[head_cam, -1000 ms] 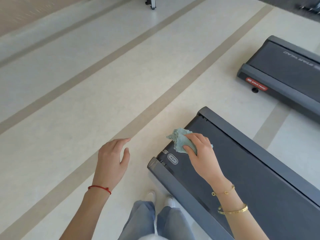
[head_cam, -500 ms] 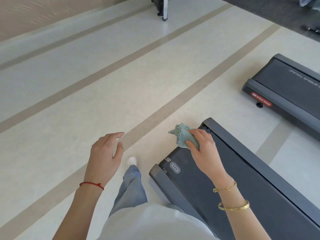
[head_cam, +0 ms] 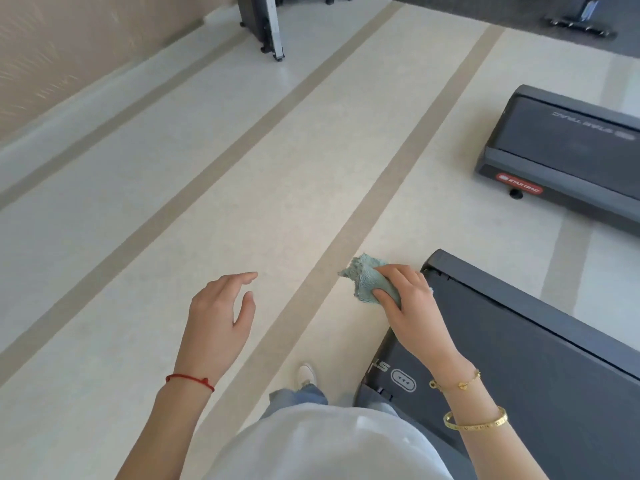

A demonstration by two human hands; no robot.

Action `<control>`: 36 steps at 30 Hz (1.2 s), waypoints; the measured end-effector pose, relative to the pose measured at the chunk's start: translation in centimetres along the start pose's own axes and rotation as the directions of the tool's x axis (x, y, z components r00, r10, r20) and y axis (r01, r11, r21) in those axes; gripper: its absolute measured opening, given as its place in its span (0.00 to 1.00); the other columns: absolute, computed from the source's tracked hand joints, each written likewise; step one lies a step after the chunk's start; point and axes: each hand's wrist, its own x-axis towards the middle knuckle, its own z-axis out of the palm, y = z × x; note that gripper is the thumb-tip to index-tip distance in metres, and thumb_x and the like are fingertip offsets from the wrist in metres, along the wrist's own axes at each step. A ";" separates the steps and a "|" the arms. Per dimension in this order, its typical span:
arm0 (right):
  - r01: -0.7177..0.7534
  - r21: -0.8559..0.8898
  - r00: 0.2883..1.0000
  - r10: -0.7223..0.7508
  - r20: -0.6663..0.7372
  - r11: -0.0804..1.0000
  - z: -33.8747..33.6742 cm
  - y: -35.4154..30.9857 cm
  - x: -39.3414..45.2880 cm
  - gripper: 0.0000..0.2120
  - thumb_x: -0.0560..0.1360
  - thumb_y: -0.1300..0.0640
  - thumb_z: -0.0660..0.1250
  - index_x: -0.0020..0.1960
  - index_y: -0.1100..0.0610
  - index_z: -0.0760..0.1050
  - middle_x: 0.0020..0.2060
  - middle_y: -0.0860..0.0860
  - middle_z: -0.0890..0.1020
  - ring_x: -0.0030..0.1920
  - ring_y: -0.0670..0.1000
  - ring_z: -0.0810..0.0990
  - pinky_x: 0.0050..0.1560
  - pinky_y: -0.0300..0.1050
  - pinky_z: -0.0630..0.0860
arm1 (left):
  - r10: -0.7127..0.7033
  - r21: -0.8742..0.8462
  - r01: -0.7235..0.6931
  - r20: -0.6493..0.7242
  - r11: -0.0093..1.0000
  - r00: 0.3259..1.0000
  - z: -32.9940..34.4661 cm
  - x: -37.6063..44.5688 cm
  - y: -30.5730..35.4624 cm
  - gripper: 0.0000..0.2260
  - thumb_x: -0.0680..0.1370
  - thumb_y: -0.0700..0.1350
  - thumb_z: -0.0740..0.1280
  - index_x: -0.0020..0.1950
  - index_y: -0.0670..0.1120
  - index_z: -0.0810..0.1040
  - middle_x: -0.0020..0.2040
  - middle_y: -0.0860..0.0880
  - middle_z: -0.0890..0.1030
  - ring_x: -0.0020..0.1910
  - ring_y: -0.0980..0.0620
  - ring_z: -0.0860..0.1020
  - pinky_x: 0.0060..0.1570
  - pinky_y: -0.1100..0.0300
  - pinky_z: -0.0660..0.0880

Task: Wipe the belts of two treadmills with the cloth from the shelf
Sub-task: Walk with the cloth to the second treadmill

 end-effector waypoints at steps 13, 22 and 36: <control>-0.192 -0.008 0.966 0.188 -0.175 0.981 0.9 -1.2 7.9 0.11 0.79 0.59 0.65 0.61 0.55 0.75 0.57 0.48 0.76 0.53 0.49 0.69 0.53 0.37 0.62 | 0.201 -0.106 -0.189 0.111 0.976 0.973 1.2 15.9 -1.7 0.13 0.80 0.40 0.62 0.63 0.47 0.79 0.58 0.52 0.81 0.60 0.52 0.76 0.65 0.49 0.71; -0.311 0.036 0.910 0.308 -0.277 0.950 -2.6 5.2 15.8 0.12 0.79 0.59 0.65 0.62 0.55 0.76 0.58 0.48 0.76 0.54 0.51 0.70 0.53 0.38 0.64 | 0.316 -0.147 -0.293 0.176 0.945 0.932 7.3 28.3 4.1 0.13 0.80 0.39 0.62 0.63 0.47 0.78 0.58 0.54 0.80 0.60 0.53 0.76 0.65 0.50 0.71; -0.356 0.024 0.874 0.342 -0.345 0.934 -17.6 21.3 34.3 0.12 0.78 0.61 0.65 0.62 0.57 0.75 0.58 0.50 0.76 0.56 0.54 0.72 0.55 0.39 0.64 | 0.419 -0.180 -0.386 0.215 0.905 0.882 19.5 50.3 21.4 0.16 0.79 0.45 0.59 0.63 0.47 0.78 0.58 0.53 0.81 0.60 0.53 0.76 0.65 0.55 0.70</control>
